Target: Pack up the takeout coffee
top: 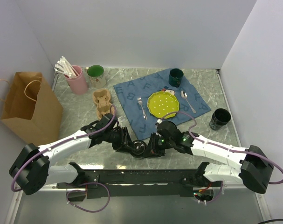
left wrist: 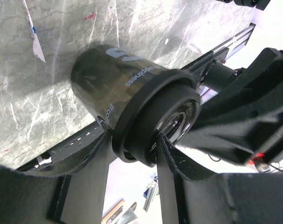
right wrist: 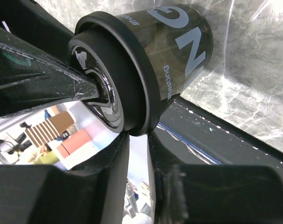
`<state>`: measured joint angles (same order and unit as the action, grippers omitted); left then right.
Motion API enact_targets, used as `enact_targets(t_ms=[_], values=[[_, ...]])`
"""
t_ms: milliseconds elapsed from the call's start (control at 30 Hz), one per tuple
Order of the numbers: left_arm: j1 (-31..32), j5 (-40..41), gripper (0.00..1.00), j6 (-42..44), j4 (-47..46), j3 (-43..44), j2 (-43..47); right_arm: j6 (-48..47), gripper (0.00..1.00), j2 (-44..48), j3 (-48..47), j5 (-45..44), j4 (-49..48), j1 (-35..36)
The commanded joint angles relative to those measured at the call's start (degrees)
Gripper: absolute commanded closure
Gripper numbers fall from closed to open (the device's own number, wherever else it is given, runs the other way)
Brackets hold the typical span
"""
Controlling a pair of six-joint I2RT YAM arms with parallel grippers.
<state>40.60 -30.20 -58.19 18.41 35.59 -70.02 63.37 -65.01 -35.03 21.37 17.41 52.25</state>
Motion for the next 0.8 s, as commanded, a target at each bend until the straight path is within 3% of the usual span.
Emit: enact_targets(t_ms=[0, 333, 600, 767], values=[[0.62, 8.84, 0.55, 3.00, 9.89, -4.39, -4.07, 0.78, 0.77, -0.82, 3.56, -12.05, 1.58, 0.31], [0.62, 8.75, 0.56, 3.70, 9.89, -4.57, -5.65, 1.05, 0.78, -1.70, 5.15, -13.46, 1.57, 0.75], [0.62, 9.54, 0.56, 4.93, 10.77, -3.69, -6.36, -8.17, 0.62, 4.45, -7.40, -13.37, 10.79, 0.05], [0.62, 9.63, 0.56, 5.81, 11.03, -3.34, -6.97, -14.06, 0.59, 5.16, -7.87, -8.54, 9.23, -5.91]])
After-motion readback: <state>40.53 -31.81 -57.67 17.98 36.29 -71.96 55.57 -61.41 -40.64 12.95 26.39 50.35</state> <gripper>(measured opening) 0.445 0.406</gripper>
